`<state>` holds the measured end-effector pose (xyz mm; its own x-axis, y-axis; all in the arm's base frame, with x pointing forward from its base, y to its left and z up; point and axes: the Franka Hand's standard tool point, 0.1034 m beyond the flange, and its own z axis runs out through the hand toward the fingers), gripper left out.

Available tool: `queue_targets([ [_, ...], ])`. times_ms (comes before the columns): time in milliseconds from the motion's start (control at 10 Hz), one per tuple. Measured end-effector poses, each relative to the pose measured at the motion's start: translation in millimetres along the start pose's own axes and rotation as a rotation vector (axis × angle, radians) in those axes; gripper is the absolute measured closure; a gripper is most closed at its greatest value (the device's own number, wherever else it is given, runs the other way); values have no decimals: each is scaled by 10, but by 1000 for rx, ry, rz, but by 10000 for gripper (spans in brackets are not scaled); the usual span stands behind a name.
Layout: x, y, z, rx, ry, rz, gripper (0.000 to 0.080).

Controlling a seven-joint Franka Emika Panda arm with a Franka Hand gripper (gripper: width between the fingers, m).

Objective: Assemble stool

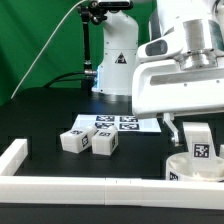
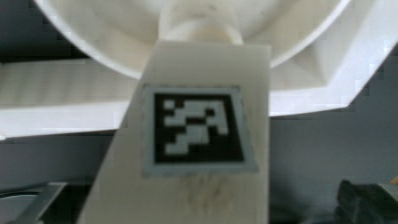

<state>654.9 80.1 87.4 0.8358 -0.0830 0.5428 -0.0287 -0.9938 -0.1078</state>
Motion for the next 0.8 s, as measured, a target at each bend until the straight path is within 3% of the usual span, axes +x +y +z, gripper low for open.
queue_targets([
  [400, 220, -41, -171, 13, -55, 4, 150],
  [800, 192, -36, -152, 12, -59, 4, 150],
])
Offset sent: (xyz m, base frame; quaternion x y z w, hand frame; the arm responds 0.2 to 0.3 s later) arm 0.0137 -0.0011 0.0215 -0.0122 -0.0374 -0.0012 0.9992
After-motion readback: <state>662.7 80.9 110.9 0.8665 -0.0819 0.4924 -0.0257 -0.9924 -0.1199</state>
